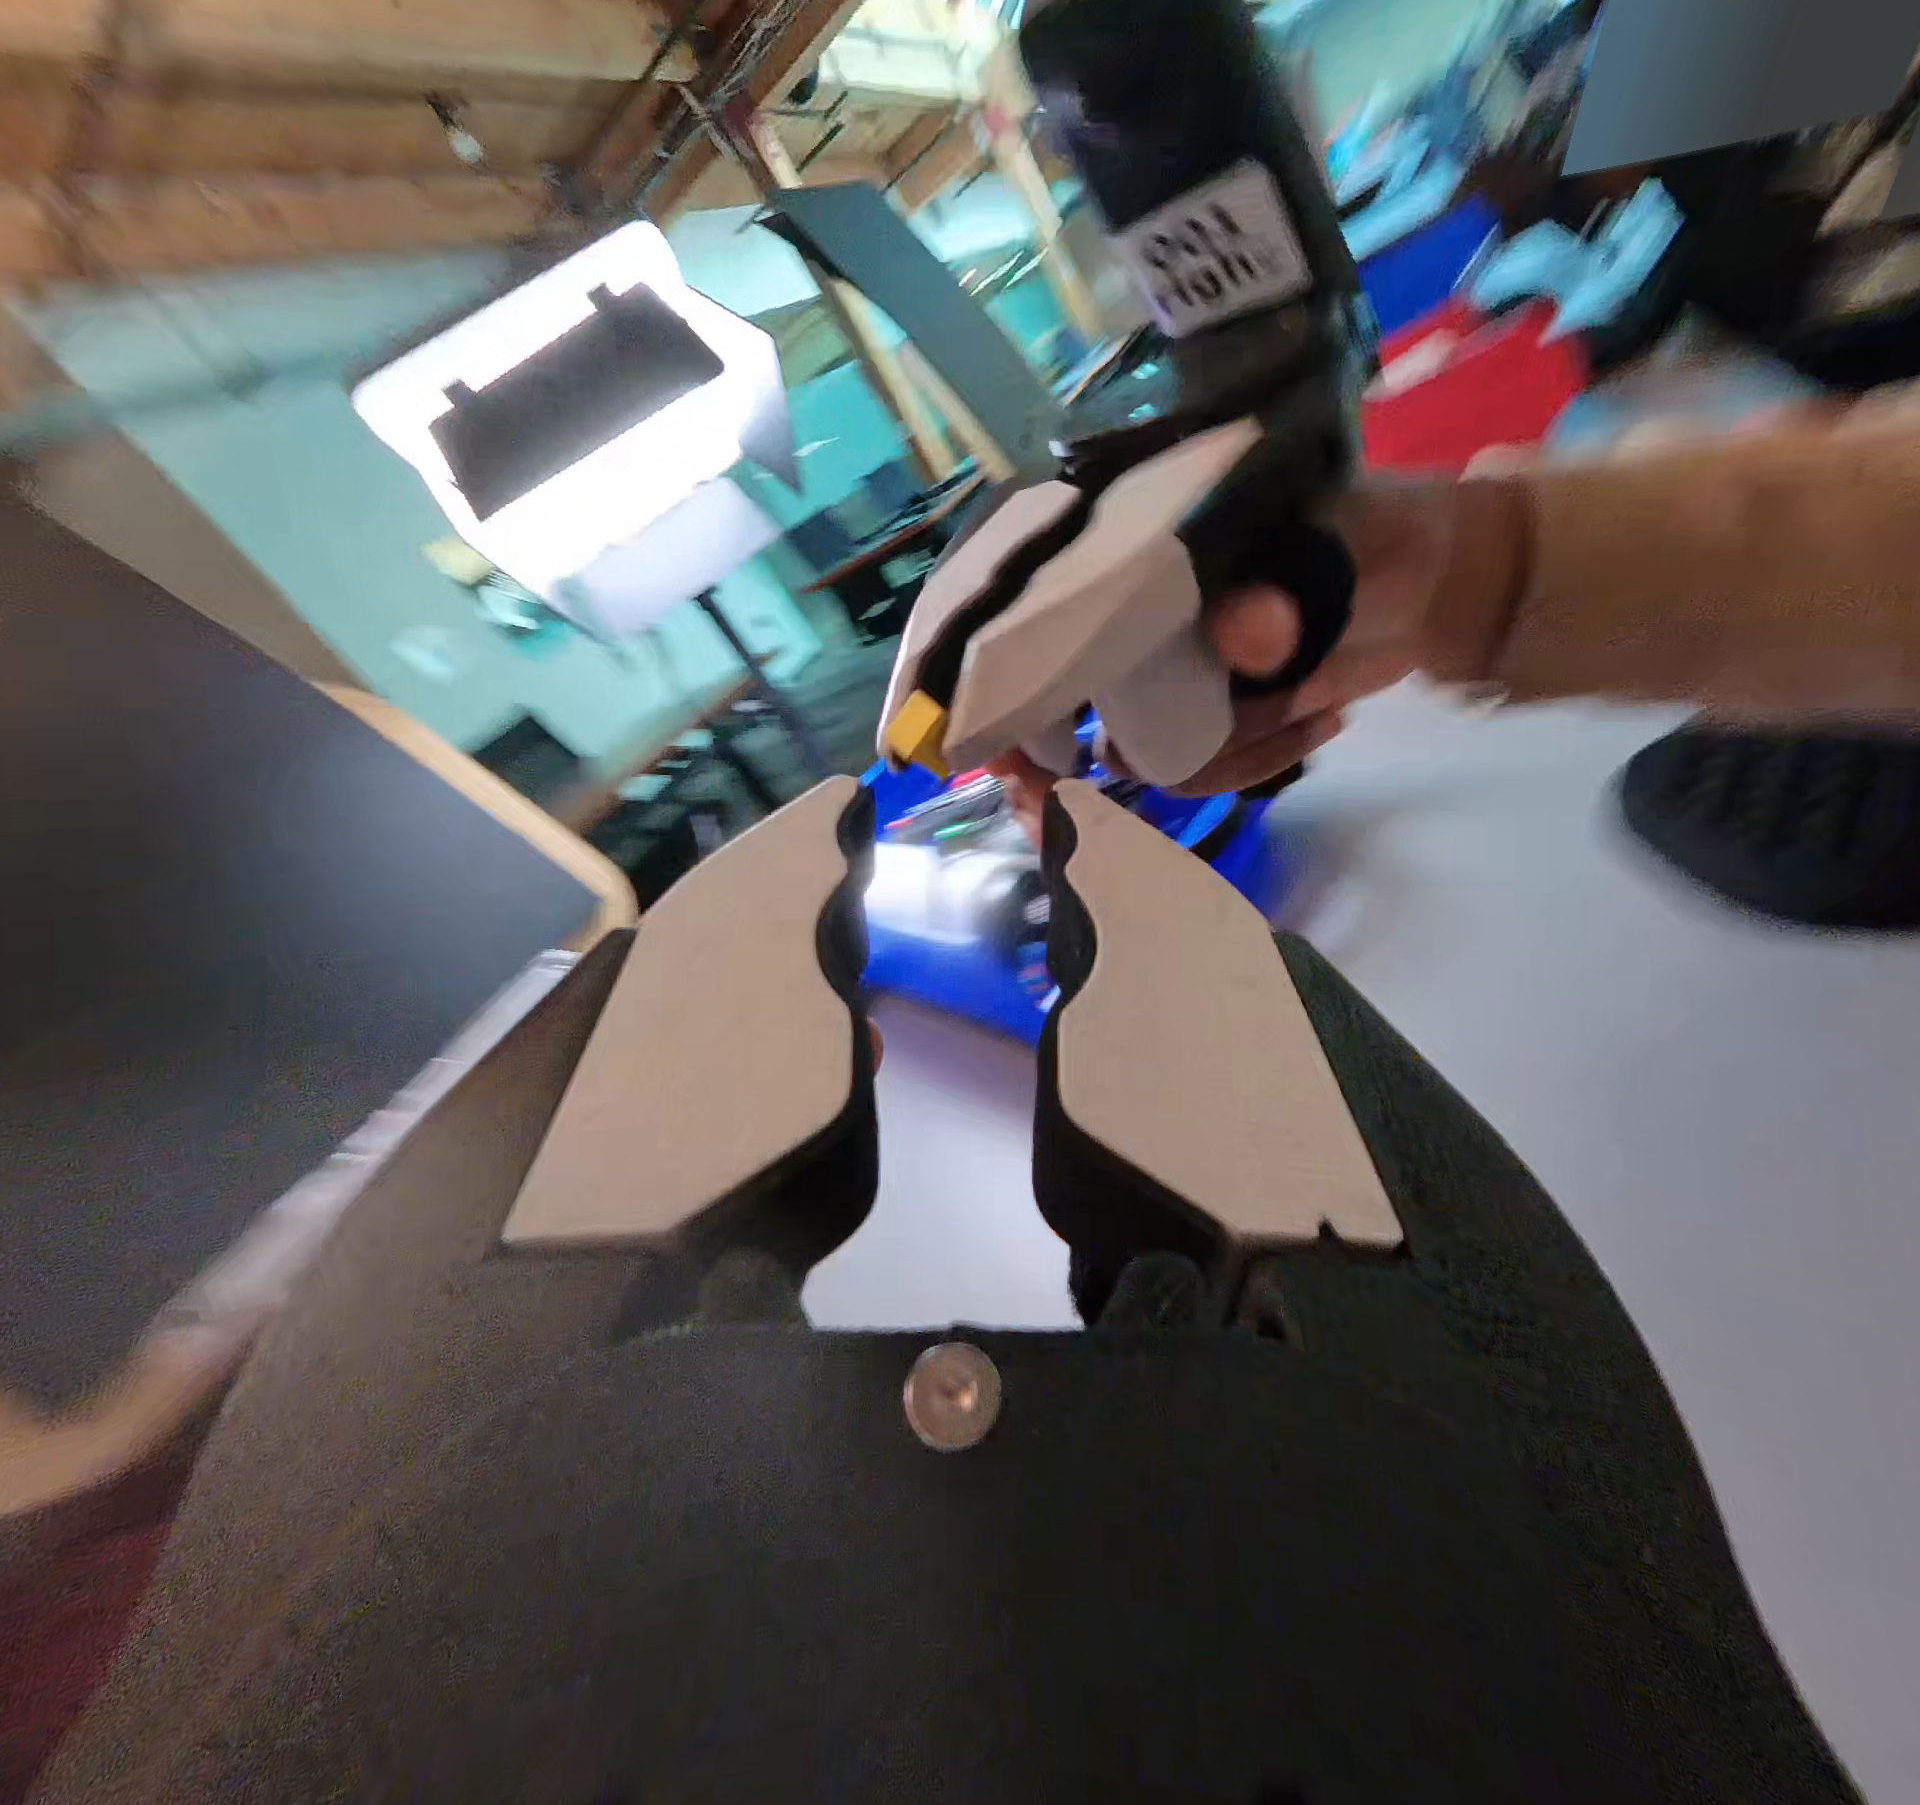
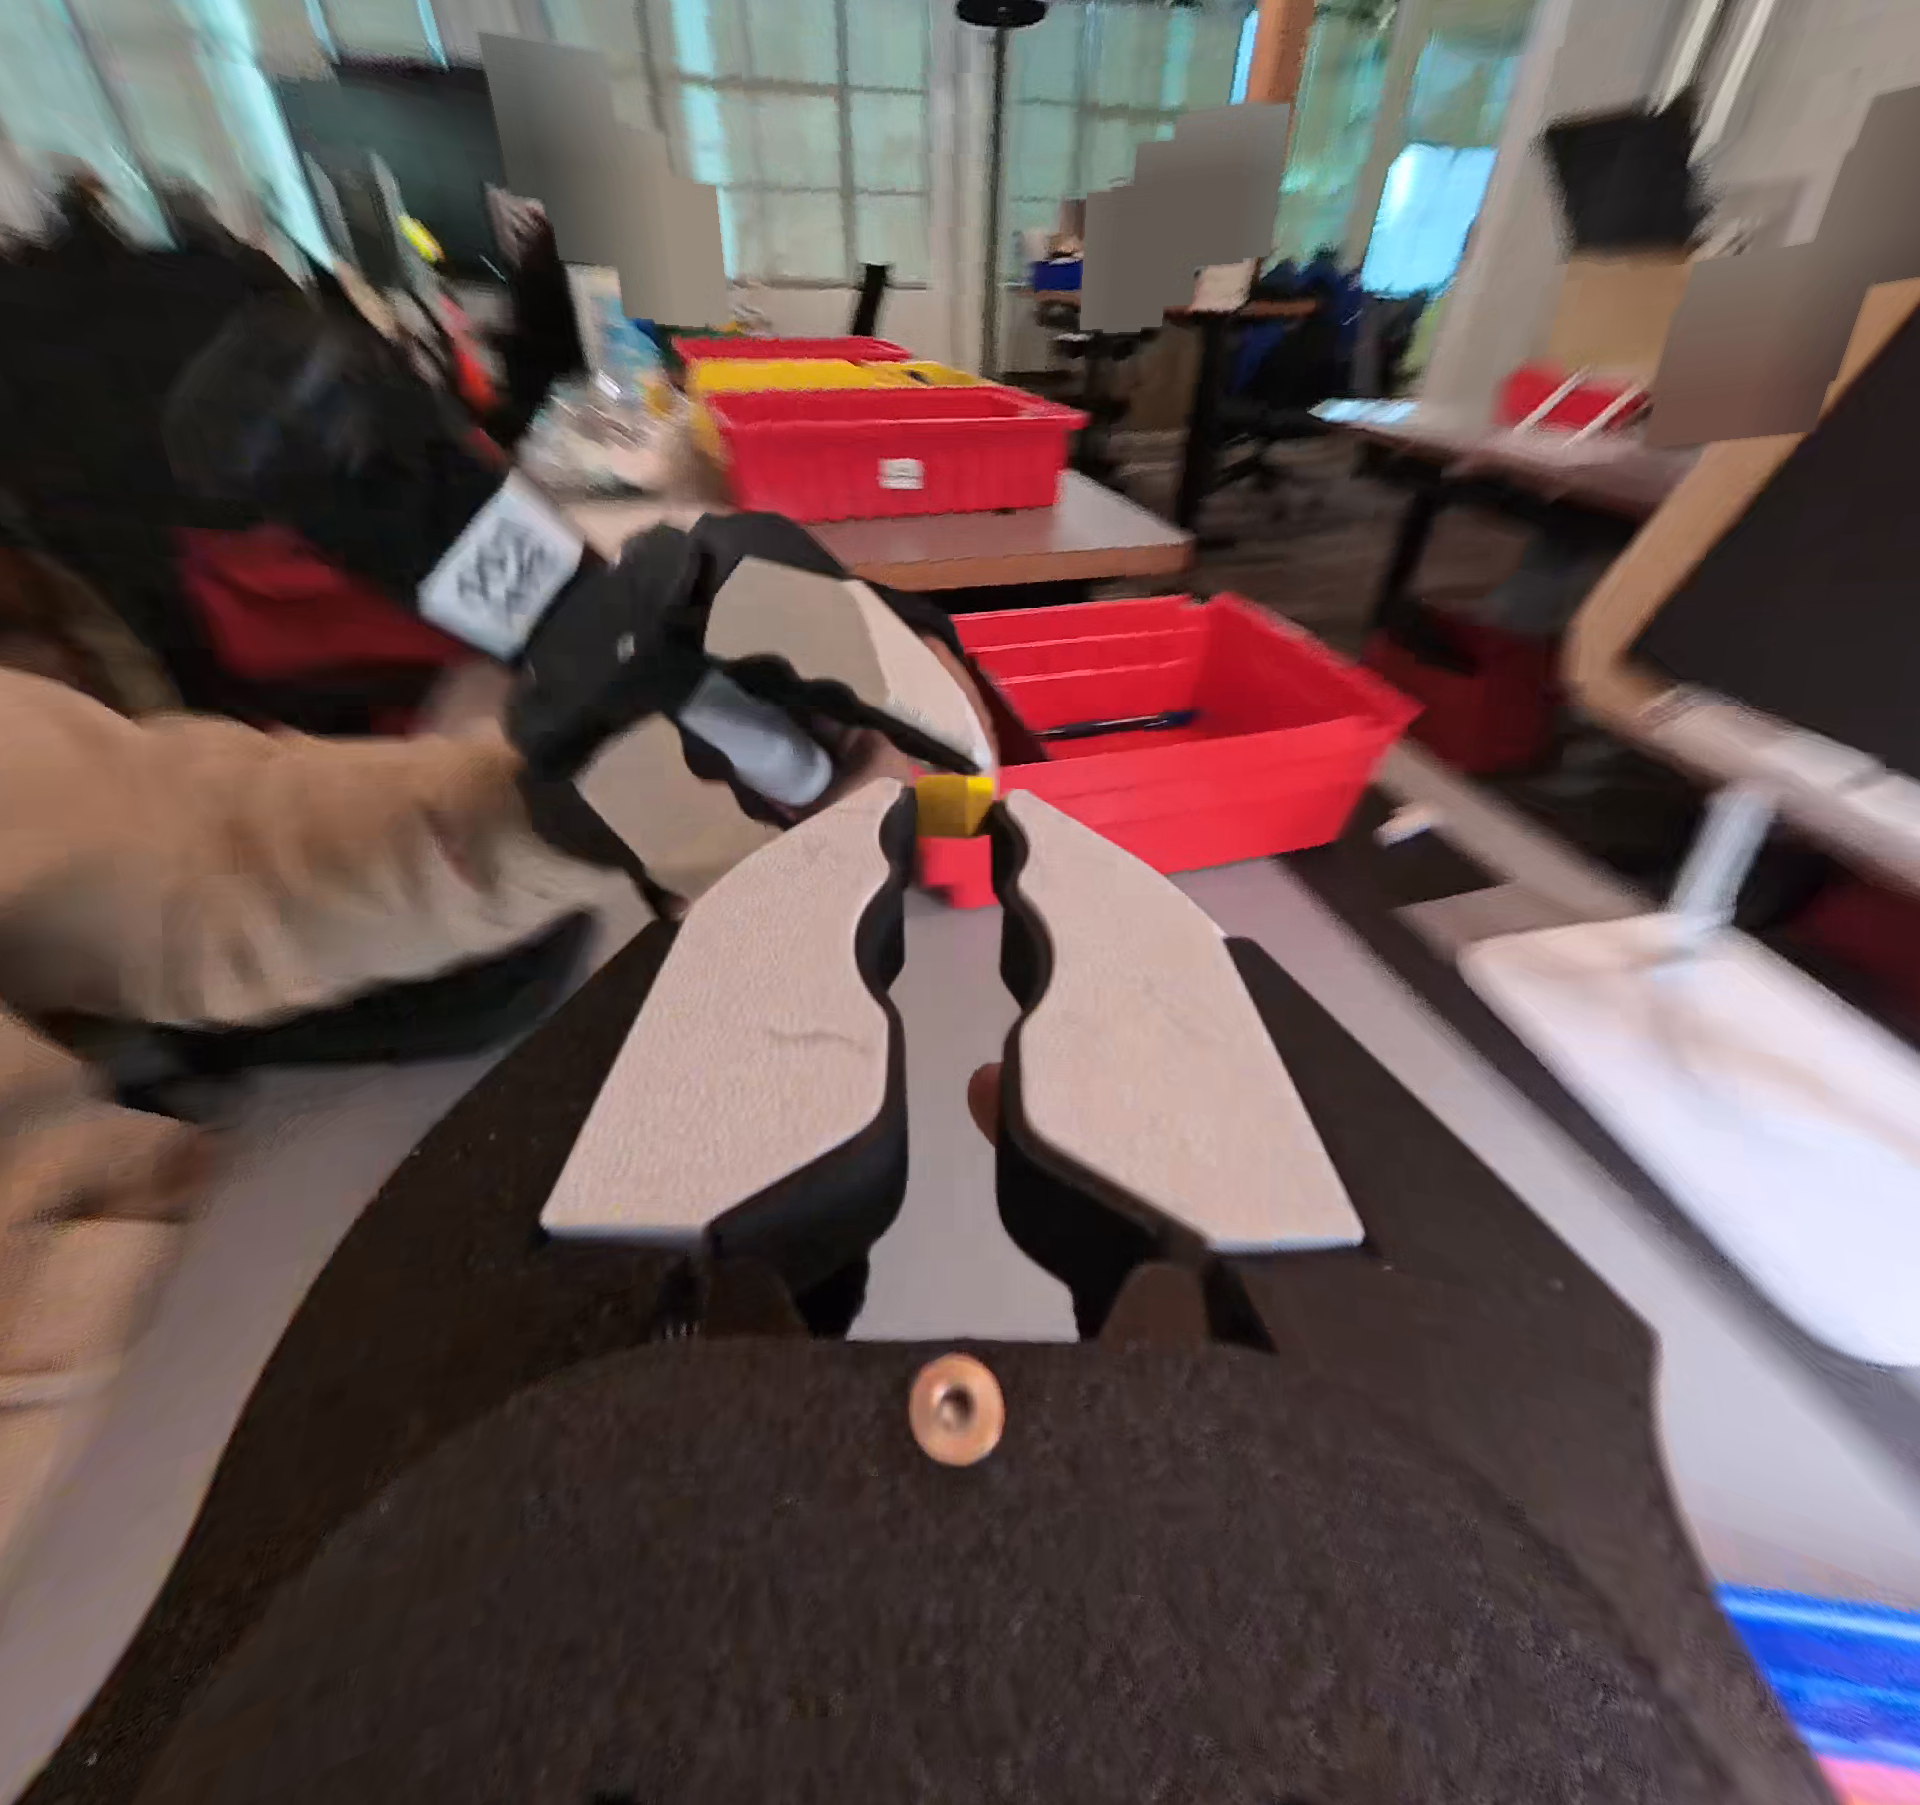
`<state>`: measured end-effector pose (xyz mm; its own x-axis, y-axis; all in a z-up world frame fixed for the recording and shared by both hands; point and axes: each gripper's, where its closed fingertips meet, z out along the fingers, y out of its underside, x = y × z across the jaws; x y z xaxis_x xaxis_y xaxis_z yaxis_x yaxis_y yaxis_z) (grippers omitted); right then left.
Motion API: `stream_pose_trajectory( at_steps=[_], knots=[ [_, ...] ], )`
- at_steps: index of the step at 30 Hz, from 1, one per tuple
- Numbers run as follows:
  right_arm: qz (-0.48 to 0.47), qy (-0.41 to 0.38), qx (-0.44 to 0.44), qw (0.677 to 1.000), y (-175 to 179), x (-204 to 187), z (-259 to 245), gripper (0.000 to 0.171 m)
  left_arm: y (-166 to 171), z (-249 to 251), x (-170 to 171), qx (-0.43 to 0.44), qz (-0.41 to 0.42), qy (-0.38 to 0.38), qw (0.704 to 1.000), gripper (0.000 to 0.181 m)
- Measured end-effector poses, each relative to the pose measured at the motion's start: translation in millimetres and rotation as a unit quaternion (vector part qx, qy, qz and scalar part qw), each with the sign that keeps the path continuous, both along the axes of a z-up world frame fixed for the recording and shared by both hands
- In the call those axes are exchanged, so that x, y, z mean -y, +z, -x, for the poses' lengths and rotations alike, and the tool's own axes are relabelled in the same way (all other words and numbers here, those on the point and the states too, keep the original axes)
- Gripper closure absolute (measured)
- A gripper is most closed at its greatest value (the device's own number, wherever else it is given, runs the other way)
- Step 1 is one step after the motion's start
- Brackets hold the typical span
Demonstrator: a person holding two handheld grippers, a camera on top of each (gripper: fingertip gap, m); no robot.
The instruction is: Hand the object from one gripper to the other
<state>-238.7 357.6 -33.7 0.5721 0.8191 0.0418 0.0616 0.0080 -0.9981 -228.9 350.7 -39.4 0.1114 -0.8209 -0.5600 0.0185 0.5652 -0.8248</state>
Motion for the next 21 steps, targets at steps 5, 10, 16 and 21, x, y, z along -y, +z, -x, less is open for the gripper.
stream_pose_trajectory(
  at_steps=[5,10,16,21],
  knots=[
    [-0.275,-0.08,0.22,0.932,6,13,-3,0.158,13,10,-1,0.009,0.318,-0.162,0.934,0.156],
    [-0.361,-0.075,0.331,0.869,-6,22,13,0.158,5,9,19,-0.053,0.401,-0.24,0.882,0.163],
    [-0.356,-0.029,0.338,0.871,-11,33,17,0.158,-2,14,34,-0.102,0.401,-0.274,0.868,0.166],
    [-0.318,0.041,0.325,0.89,-17,52,24,0.158,-11,20,55,-0.147,0.406,-0.336,0.837,0.165]
  ],
)
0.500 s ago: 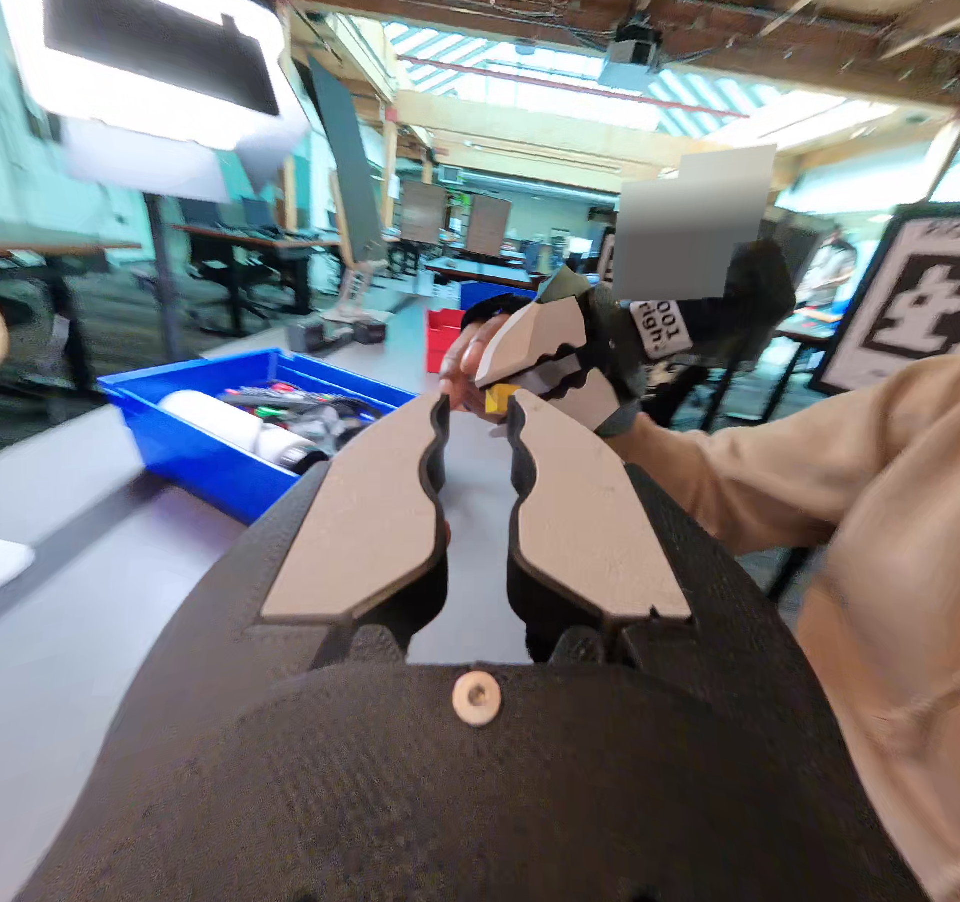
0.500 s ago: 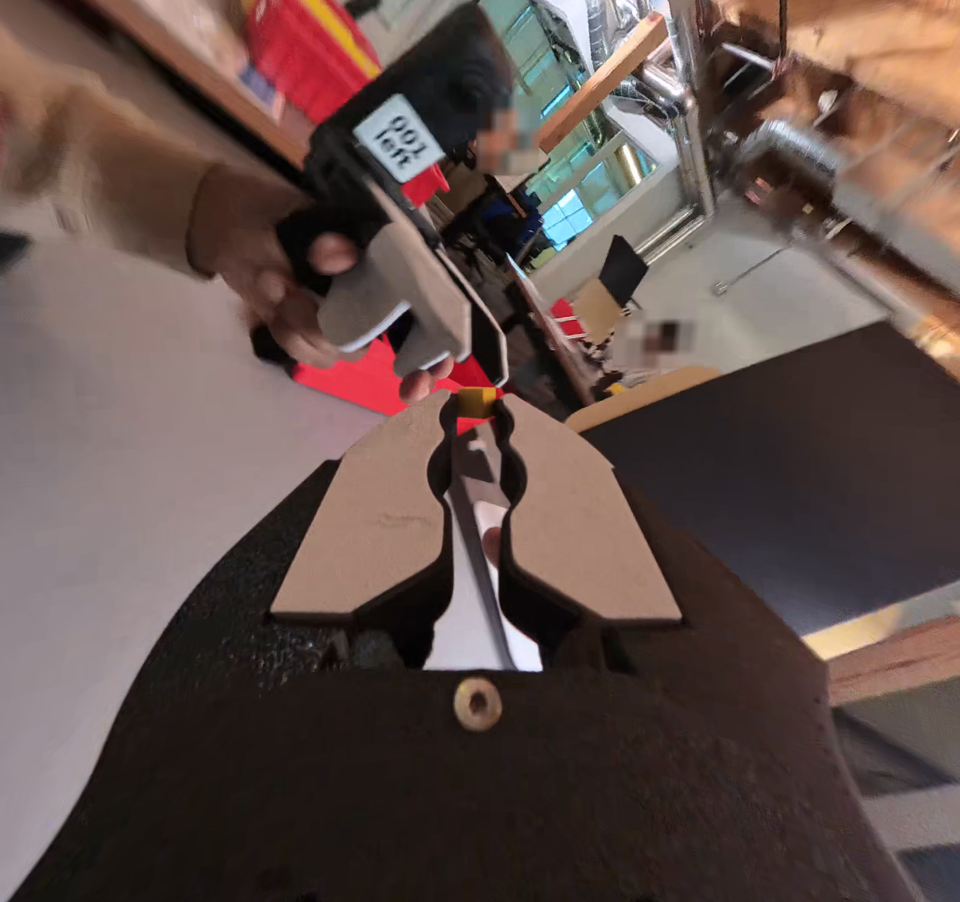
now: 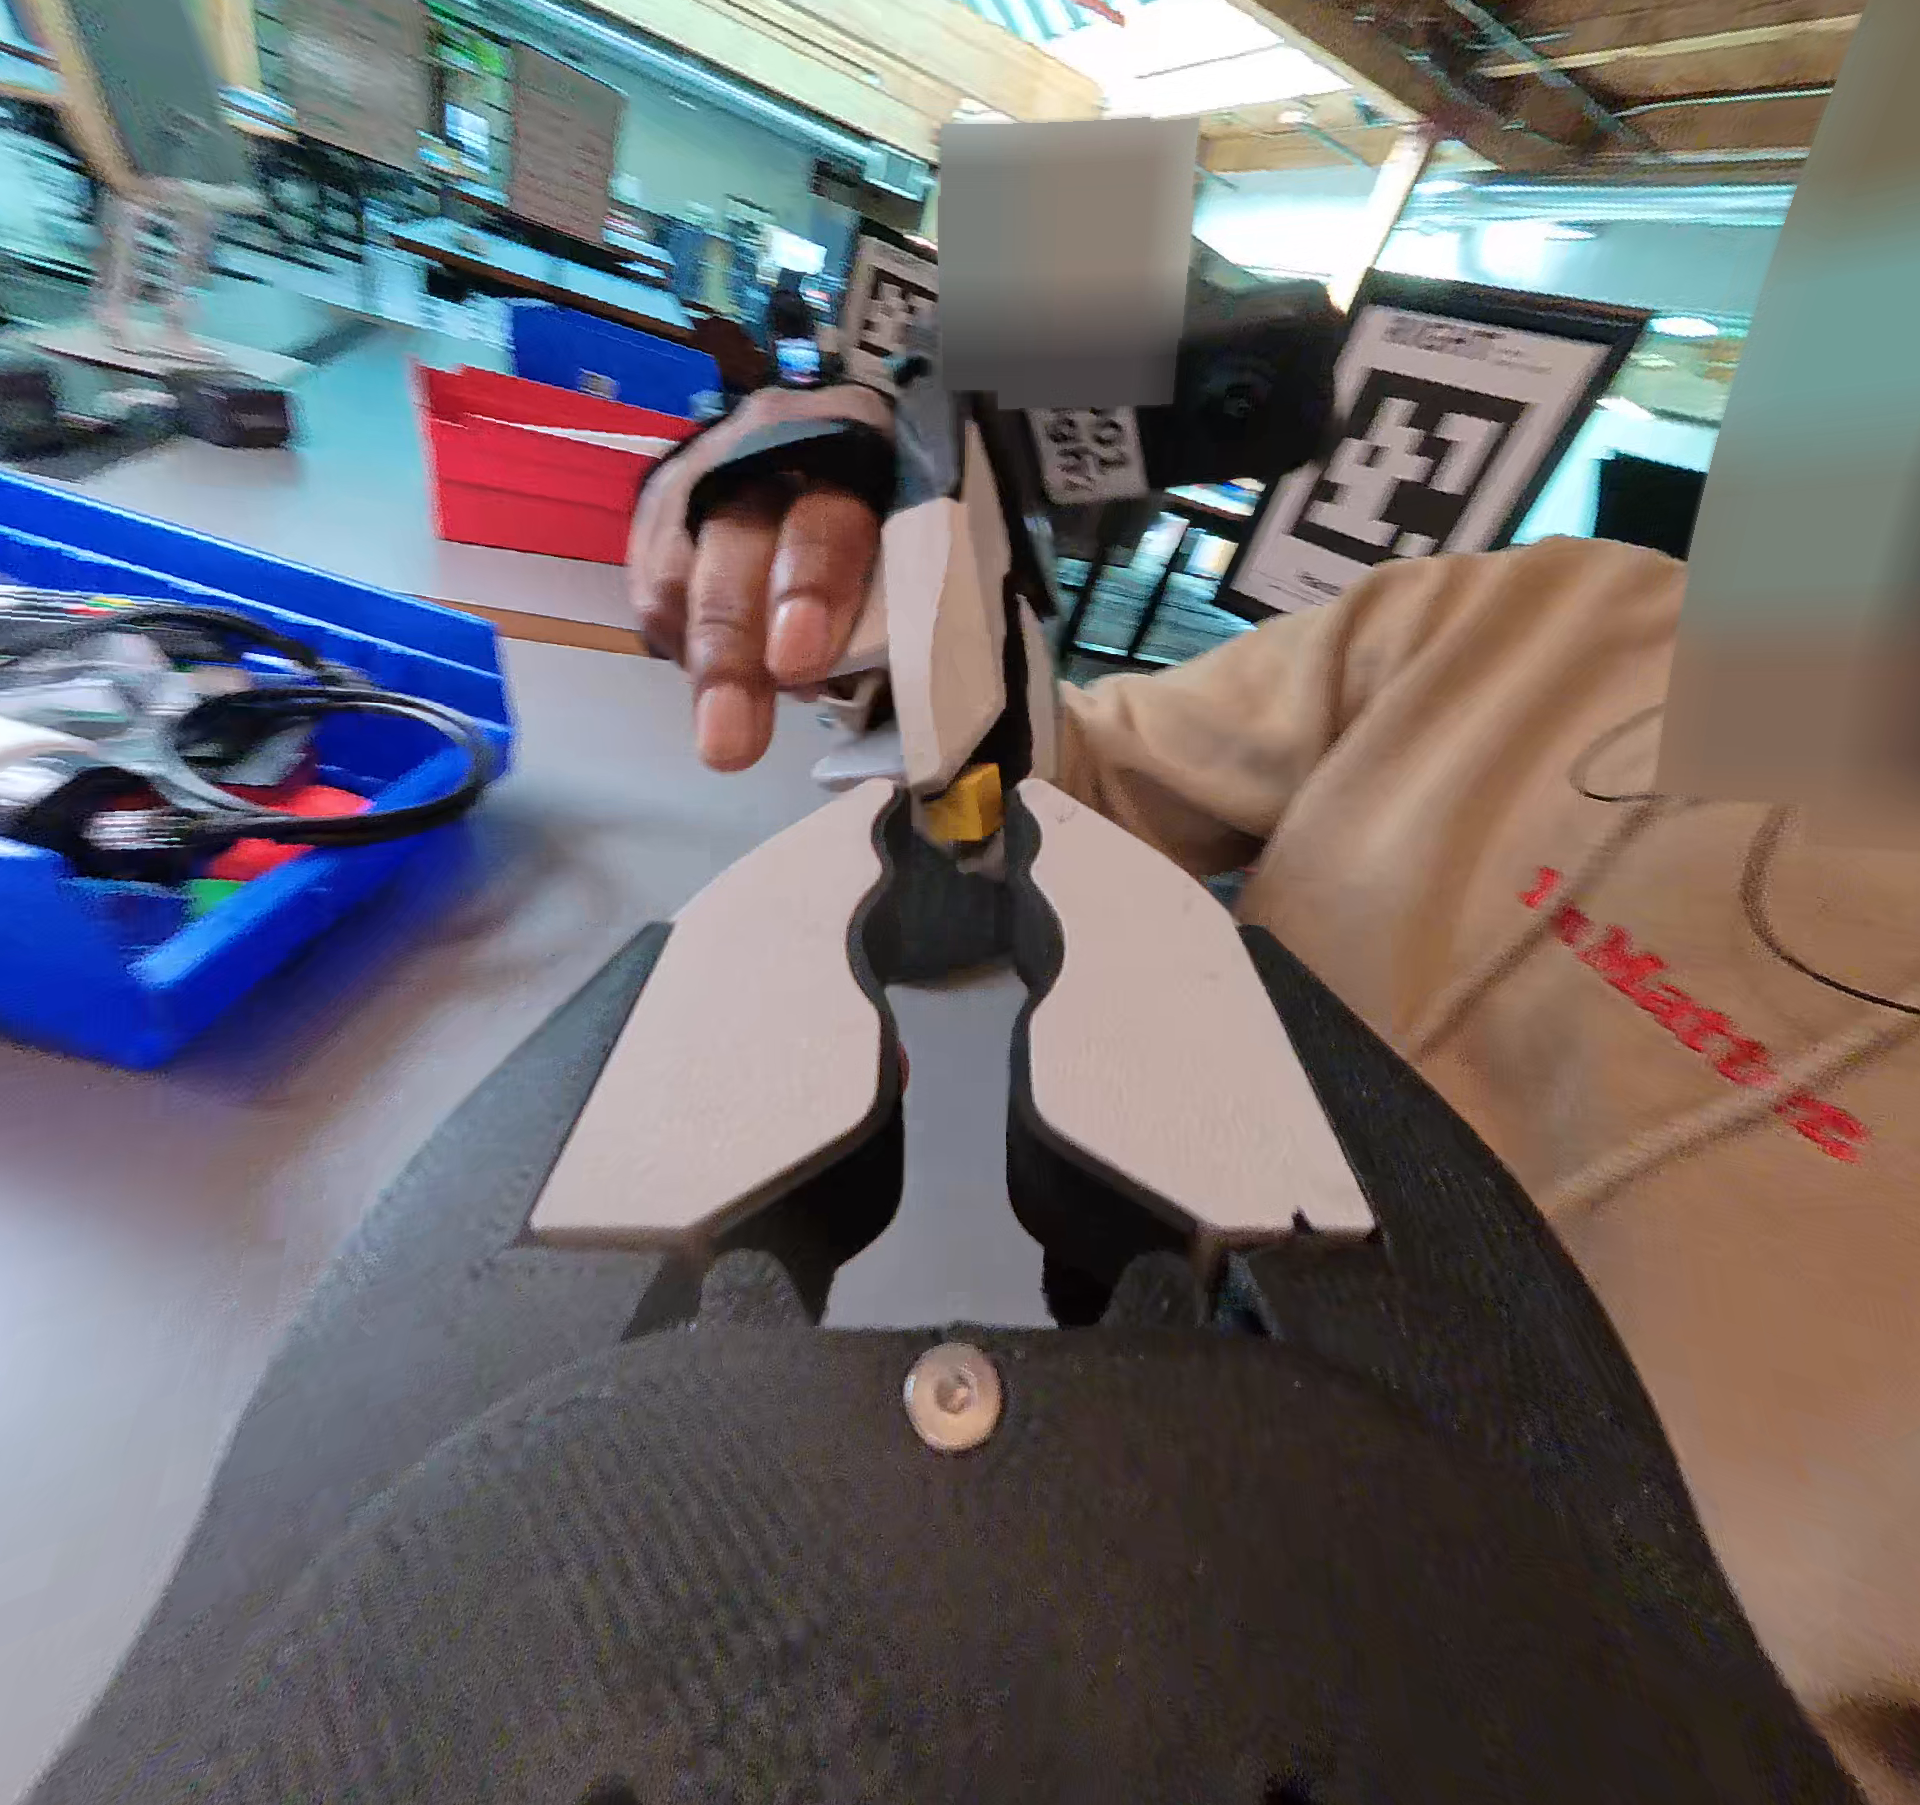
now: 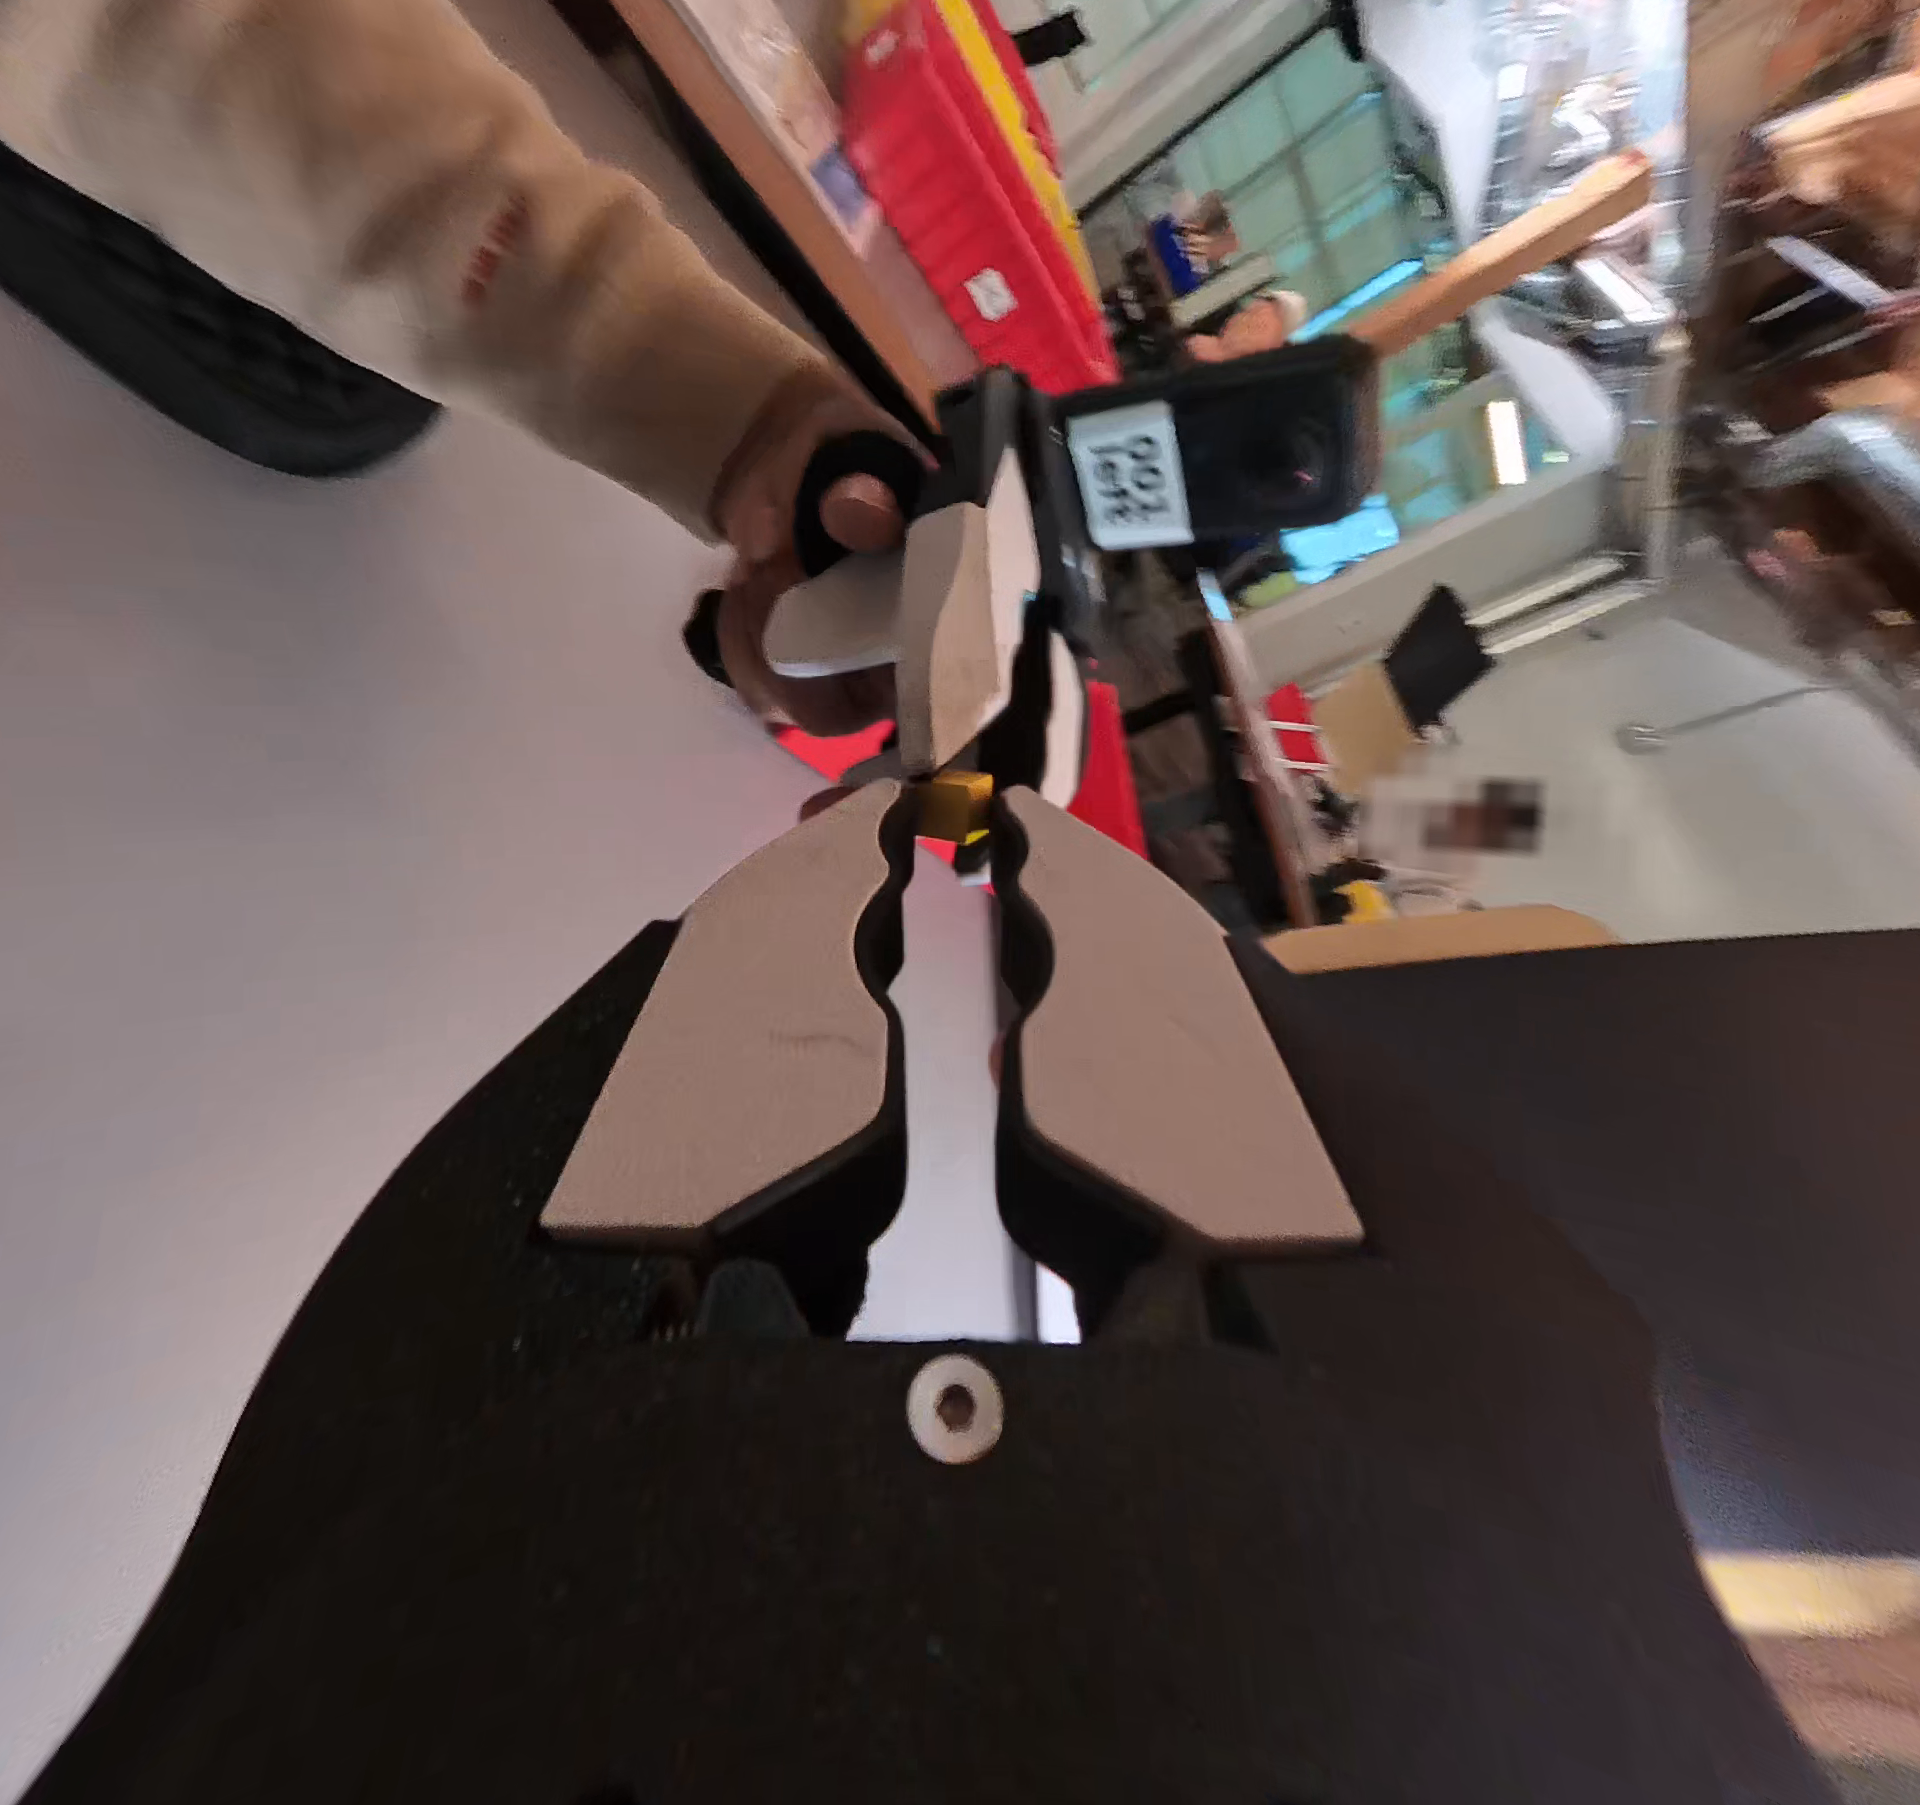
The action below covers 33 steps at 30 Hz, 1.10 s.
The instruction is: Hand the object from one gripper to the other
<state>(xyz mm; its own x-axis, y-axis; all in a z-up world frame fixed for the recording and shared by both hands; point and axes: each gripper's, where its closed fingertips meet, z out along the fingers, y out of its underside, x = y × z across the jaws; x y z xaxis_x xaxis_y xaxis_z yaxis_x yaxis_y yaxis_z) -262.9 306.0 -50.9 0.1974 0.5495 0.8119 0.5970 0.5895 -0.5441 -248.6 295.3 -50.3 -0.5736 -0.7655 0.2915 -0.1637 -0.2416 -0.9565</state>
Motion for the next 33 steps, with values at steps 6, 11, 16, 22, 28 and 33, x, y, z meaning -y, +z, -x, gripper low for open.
stream_pose_trajectory(
  at_steps=[6,11,16,22,28,33],
  knots=[
    [0.124,0.093,-0.034,0.987,-3,30,11,0.158,2,7,30,-0.002,0.069,-0.111,0.991,0.166],
    [0.178,0.064,-0.166,0.968,23,7,-7,0.157,27,-10,1,0.085,0.112,0.001,0.99,0.167],
    [0.233,-0.031,-0.339,0.911,46,-36,-23,0.153,52,-6,-42,0.226,0.108,0.193,0.949,0.17],
    [0.444,0.044,-0.485,0.752,54,-37,-15,0.14,57,1,-46,0.307,-0.127,0.368,0.868,0.17],
    [0.544,0.075,-0.505,0.666,53,-28,1,0.142,60,5,-39,0.351,-0.263,0.445,0.78,0.17],
    [0.529,0.05,-0.546,0.648,60,-25,4,0.152,60,5,-30,0.369,-0.325,0.456,0.741,0.17]
  ],
)
